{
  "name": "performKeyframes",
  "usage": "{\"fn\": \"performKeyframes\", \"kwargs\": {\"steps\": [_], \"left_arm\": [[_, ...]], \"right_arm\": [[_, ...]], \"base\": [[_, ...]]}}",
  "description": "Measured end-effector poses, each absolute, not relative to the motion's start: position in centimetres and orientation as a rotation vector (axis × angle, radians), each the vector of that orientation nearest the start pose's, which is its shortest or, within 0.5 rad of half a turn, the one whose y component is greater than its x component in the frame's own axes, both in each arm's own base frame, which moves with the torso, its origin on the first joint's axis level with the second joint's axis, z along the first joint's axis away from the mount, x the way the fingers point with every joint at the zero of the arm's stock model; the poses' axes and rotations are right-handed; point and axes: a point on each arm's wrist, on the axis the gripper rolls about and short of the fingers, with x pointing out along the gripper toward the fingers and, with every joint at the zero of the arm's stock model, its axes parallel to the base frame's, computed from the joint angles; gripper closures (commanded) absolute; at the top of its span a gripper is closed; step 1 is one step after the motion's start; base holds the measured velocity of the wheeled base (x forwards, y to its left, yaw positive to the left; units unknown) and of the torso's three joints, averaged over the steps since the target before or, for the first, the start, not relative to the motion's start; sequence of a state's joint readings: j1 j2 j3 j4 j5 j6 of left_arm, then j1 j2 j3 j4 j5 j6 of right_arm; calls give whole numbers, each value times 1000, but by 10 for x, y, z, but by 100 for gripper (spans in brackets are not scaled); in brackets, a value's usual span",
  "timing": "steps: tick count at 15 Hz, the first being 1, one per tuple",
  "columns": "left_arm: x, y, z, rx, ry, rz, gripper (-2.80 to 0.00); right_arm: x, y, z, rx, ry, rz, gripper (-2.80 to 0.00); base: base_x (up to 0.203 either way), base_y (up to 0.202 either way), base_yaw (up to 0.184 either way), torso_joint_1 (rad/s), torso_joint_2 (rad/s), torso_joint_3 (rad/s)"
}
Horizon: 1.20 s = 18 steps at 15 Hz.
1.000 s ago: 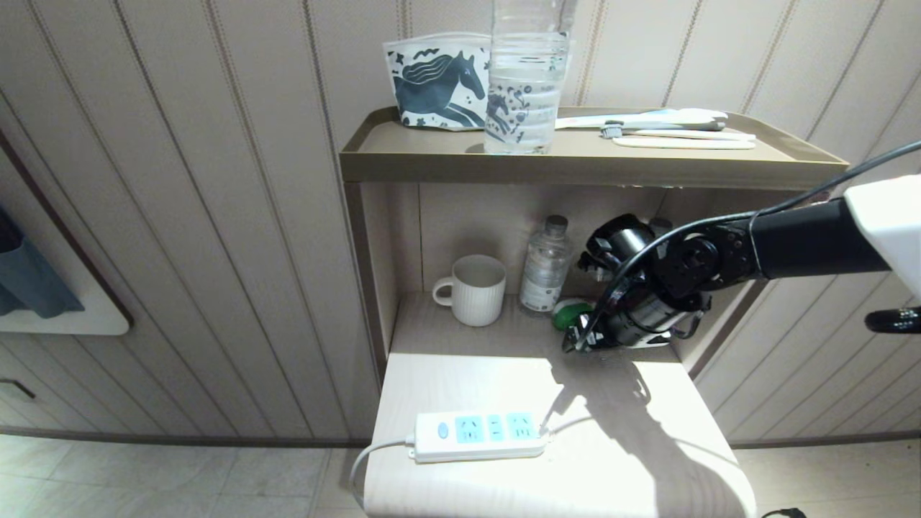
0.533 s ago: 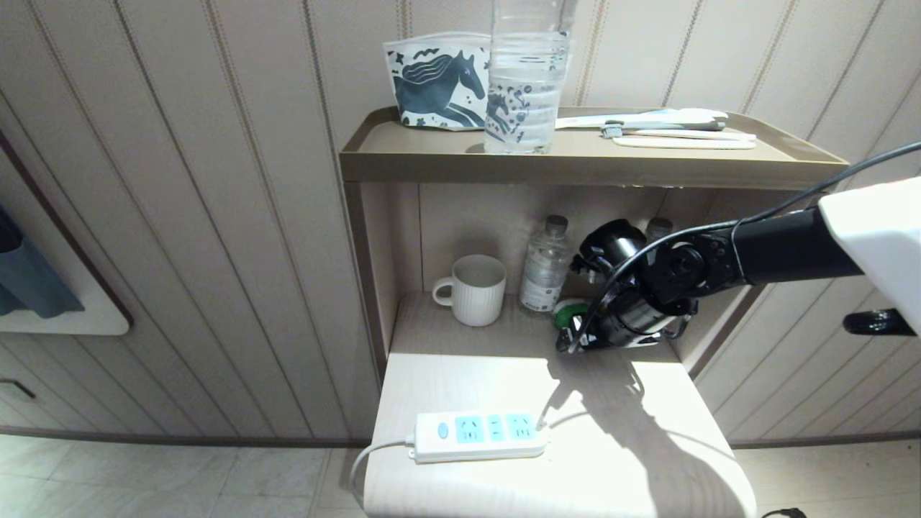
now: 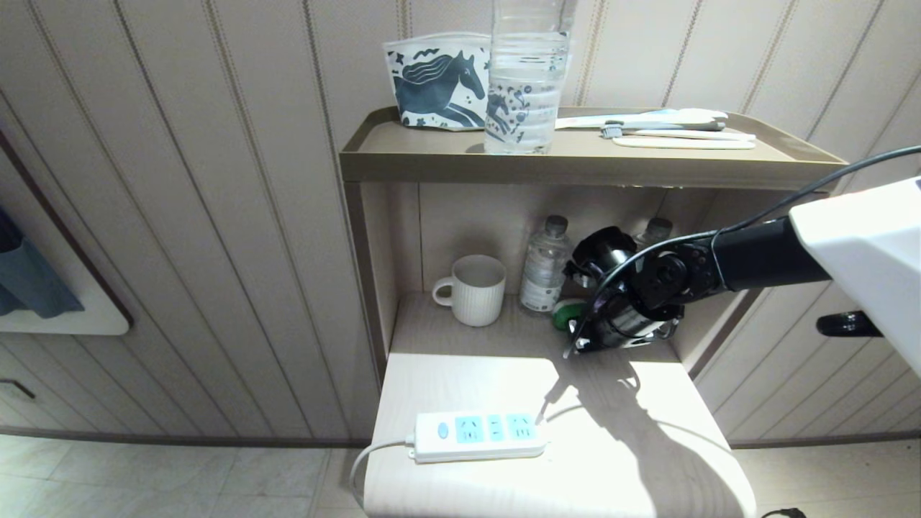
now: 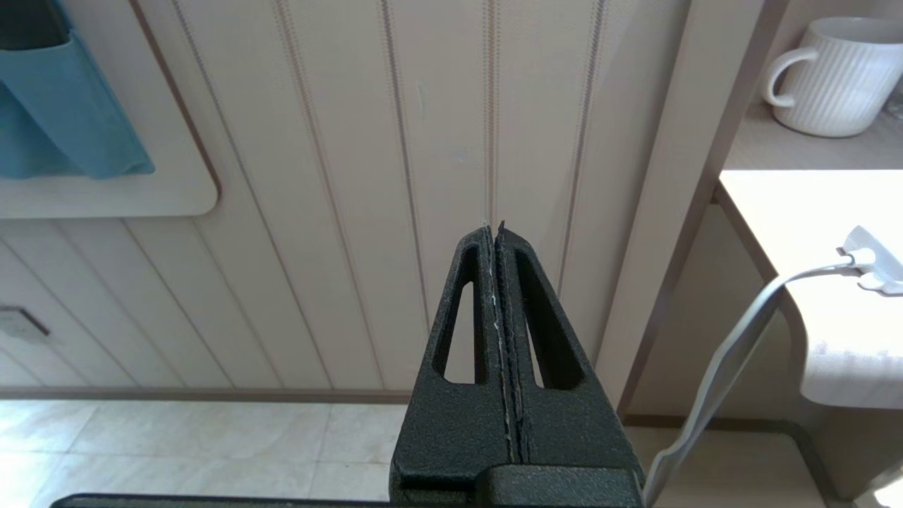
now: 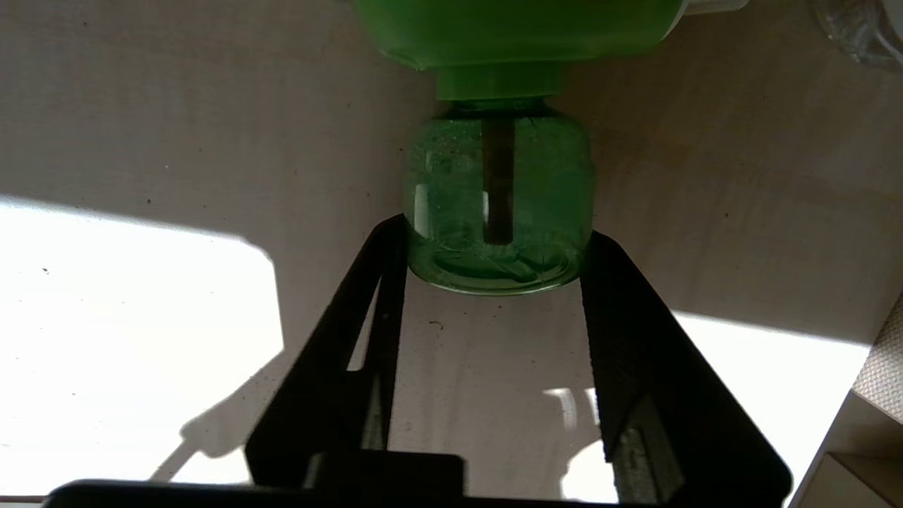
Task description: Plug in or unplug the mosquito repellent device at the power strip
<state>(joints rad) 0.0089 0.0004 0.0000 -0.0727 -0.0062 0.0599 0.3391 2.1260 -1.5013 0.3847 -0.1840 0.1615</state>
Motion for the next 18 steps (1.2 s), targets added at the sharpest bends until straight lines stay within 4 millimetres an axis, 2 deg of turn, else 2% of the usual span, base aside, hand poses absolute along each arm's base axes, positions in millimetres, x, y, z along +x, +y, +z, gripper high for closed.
{"fn": "performKeyframes", "kwargs": {"steps": [7, 13, 18], "left_arm": [[-23, 0, 83, 60, -72, 5, 0], [-23, 0, 83, 60, -72, 5, 0], [-23, 0, 83, 60, -72, 5, 0]], "right_arm": [[370, 126, 121, -126, 1015, 59, 0], [337, 117, 128, -135, 1046, 59, 0], [318, 113, 139, -135, 1027, 67, 0]], "base": [[0, 0, 0, 0, 0, 0], [0, 0, 0, 0, 0, 0], [0, 0, 0, 0, 0, 0]]}}
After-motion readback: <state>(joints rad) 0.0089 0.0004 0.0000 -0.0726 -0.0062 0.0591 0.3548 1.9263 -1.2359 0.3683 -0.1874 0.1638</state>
